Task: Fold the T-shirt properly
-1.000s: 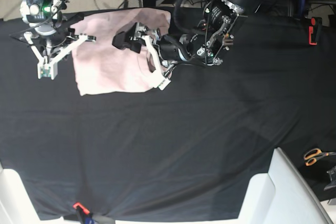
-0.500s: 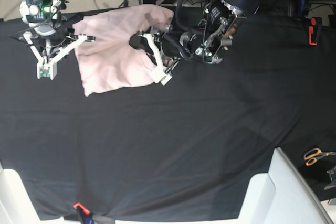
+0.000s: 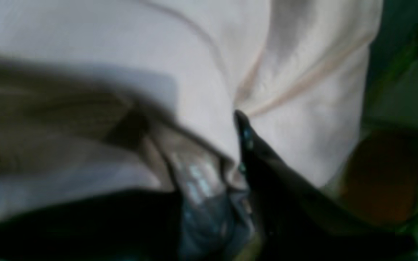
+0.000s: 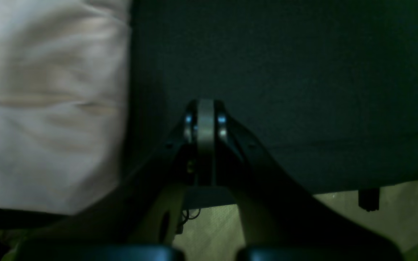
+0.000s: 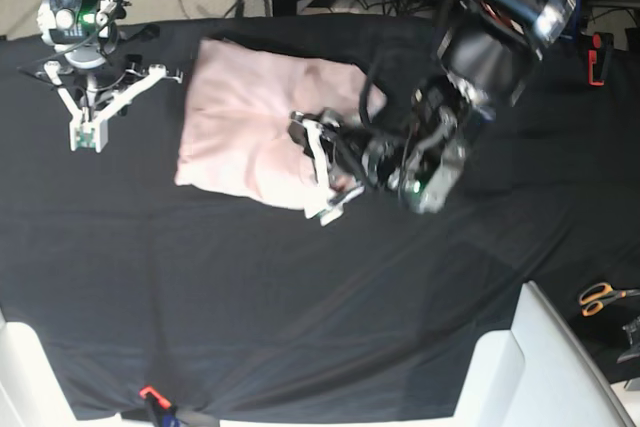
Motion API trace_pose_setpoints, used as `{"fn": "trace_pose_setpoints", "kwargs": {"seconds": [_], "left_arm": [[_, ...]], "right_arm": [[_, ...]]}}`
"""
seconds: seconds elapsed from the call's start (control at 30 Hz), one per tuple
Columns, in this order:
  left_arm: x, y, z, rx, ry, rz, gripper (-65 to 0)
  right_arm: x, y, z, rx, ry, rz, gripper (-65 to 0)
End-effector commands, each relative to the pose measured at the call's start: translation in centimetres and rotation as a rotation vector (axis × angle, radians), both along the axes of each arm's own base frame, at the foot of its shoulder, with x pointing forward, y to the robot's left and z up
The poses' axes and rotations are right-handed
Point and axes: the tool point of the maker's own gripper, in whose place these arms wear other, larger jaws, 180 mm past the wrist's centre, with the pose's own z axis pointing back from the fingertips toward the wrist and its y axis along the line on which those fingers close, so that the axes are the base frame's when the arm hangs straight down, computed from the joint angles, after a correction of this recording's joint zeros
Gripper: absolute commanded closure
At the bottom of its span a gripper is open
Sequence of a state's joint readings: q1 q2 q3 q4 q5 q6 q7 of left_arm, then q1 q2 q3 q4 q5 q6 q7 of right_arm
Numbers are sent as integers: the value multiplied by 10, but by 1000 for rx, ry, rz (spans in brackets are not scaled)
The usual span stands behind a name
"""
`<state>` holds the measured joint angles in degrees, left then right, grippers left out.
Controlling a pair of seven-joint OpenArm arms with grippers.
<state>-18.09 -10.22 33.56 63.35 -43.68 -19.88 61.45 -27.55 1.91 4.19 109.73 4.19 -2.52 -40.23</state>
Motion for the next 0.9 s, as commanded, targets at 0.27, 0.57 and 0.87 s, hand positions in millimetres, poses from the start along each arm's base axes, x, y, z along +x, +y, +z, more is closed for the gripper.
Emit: {"fn": "trace_pose_setpoints", "kwargs": {"seconds": [0.27,0.57,0.87], "left_arm": [[39,4,28,214,-170,-359,0],[56,9,23,535,-388,-734,0],[57,-22,18,716,-642,-1140,0]], "right_arm": [[5,1,7,-5,-32,3,-6],[5,0,6,-6,-29,2,-6],[9,0,8,-6,-37,4,-6]]}}
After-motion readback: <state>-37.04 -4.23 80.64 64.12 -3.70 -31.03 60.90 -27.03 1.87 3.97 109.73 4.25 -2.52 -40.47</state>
